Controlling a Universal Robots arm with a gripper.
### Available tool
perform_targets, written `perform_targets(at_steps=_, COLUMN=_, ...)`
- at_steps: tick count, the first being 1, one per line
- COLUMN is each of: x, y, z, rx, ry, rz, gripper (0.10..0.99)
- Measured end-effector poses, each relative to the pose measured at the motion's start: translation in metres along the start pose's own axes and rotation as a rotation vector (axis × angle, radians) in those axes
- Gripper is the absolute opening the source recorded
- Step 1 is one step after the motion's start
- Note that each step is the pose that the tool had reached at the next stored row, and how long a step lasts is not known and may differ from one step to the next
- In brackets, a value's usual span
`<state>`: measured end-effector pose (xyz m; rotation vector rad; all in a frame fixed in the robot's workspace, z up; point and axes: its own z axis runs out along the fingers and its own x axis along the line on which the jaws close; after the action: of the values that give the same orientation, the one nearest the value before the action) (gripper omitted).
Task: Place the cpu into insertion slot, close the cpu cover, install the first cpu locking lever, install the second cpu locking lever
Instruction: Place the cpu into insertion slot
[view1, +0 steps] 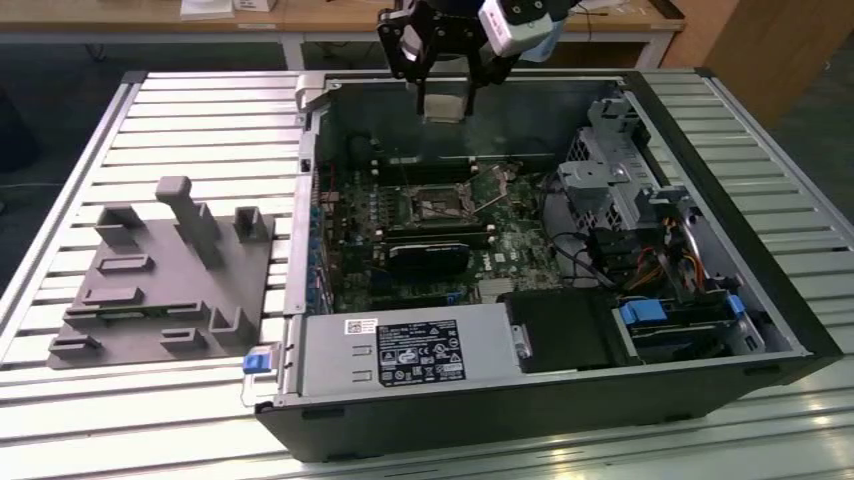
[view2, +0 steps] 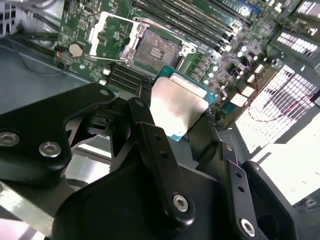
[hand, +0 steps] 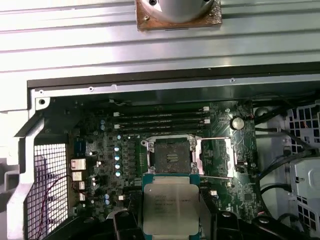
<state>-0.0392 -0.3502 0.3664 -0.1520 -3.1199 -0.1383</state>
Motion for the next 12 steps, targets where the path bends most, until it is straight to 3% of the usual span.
perform_targets(at_steps=12, x=0.0, y=-0.0001, z=0.0011, rx=0.0, ry=-0.017, rz=0.187, gripper=0.537)
